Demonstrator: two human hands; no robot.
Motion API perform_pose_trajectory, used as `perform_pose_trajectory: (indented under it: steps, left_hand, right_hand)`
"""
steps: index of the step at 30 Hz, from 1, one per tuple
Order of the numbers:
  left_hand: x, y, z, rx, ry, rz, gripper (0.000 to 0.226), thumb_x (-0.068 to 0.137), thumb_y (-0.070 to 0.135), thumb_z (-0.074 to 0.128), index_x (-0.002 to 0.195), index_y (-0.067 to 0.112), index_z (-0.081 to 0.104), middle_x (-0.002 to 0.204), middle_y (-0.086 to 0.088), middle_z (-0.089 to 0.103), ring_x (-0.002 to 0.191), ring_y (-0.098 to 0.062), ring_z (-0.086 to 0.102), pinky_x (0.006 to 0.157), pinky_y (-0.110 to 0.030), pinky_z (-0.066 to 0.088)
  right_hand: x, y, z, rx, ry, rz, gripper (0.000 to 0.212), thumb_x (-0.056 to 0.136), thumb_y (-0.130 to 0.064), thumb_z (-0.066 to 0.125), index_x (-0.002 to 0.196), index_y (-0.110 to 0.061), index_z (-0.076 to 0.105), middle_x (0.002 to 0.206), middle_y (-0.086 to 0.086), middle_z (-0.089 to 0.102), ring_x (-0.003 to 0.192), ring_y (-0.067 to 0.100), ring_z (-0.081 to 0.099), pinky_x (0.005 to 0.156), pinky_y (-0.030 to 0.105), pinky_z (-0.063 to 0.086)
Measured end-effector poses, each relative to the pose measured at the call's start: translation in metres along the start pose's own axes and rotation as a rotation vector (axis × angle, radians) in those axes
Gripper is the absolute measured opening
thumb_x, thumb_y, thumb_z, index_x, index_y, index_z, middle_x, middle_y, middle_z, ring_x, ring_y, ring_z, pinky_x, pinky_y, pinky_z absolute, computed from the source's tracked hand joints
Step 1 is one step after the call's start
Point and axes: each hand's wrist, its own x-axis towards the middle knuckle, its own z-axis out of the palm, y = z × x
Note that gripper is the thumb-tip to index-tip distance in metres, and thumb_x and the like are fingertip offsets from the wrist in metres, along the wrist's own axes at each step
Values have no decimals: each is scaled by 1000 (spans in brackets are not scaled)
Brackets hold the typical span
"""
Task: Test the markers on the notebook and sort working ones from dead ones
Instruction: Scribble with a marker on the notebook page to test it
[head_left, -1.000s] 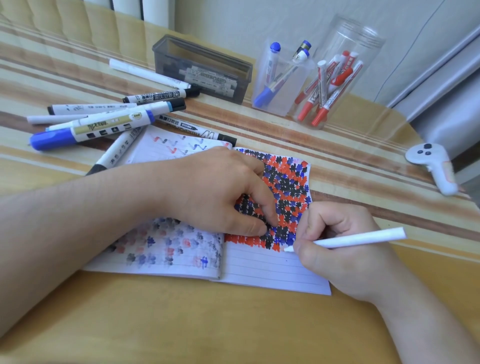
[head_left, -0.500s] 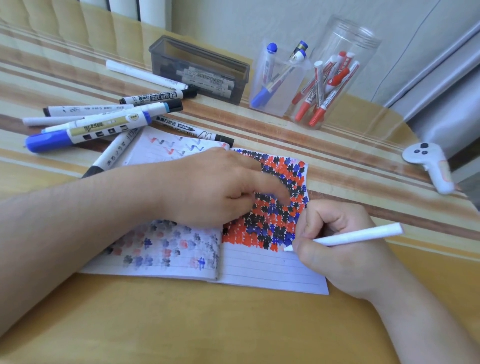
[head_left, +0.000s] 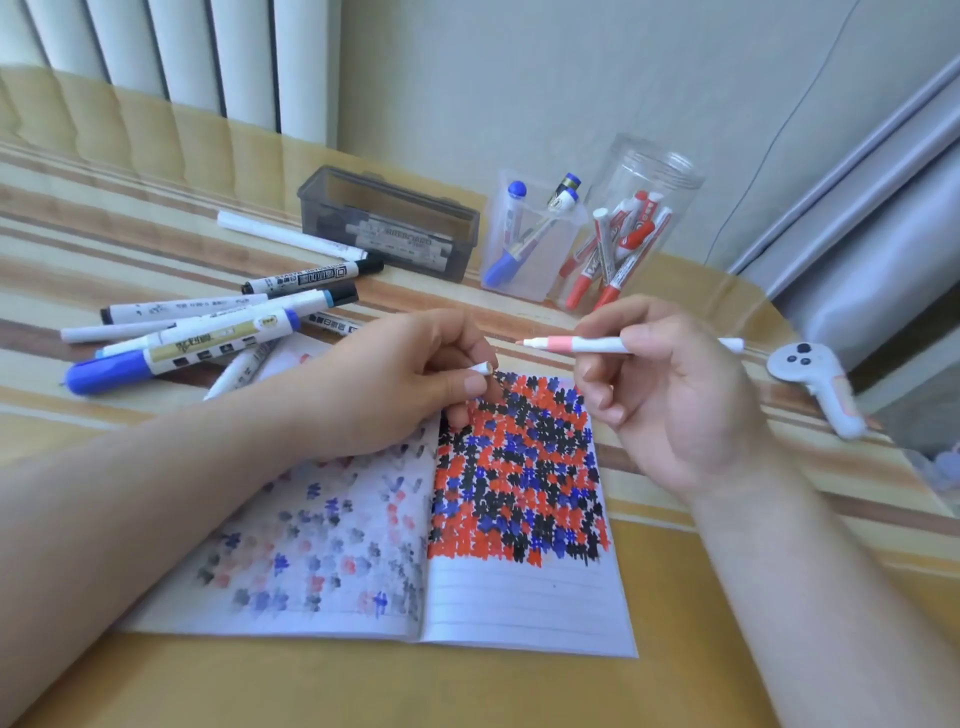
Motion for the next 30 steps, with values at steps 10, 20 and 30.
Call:
perform_pose_trajectory:
  steps: [10, 20, 30]
  left_hand:
    - [-1, -3, -2, -24, 64, -54, 5, 99, 24, 67, 102, 28, 69, 76, 9, 74, 72, 0, 69, 71, -12, 49]
    - [0, -1, -1, 40, 51, -59, 4, 99, 29, 66, 102, 30, 69, 78, 8, 75, 66, 2, 65, 62, -8, 44]
    - [0, -5, -2, -22, 92, -56, 8, 100, 29, 65, 99, 28, 73, 71, 6, 73, 60, 0, 61, 59, -14, 46]
  right_hand:
    - [17, 44, -1, 133, 195, 88, 12, 72, -10, 50, 70, -17, 58, 54, 9, 48, 50, 20, 40, 43, 24, 27]
    - [16, 42, 4, 85, 168, 101, 14, 74, -9, 53, 69, -19, 61, 56, 11, 54, 50, 19, 49, 43, 23, 35]
    - [6, 31, 12, -172, 32, -24, 10, 77, -12, 82, 76, -22, 79, 71, 12, 74, 59, 15, 61, 55, 21, 48]
